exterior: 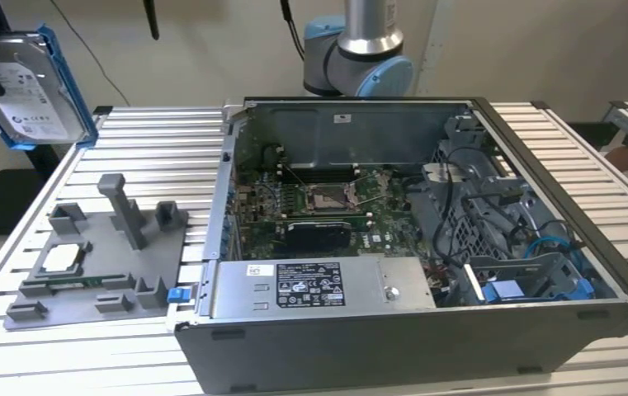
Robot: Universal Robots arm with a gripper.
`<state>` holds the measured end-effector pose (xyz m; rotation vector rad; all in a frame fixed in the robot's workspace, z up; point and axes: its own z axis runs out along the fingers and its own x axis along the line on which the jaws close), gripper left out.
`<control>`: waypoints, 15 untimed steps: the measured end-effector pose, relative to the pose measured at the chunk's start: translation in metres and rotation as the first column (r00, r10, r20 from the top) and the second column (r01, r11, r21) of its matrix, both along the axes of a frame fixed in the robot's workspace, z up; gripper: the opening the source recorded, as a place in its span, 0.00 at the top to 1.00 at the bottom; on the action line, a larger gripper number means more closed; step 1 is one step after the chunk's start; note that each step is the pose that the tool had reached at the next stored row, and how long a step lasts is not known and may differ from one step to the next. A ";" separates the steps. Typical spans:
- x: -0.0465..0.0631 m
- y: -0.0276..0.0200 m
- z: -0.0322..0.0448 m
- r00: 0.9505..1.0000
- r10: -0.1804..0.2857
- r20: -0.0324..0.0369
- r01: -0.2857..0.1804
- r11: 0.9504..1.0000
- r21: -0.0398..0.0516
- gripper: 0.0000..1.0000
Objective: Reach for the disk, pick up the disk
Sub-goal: 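Pick up the disk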
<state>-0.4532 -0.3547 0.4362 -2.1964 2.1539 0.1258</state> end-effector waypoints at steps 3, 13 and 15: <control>0.000 0.0000 0.0104 1.000 0.000 0.000 0.000 1.000 0.000 1.00; 0.000 -0.0002 0.0405 1.000 0.000 0.000 0.000 1.000 0.000 1.00; 0.000 -0.0002 0.0437 1.000 0.000 0.000 0.000 1.000 0.000 1.00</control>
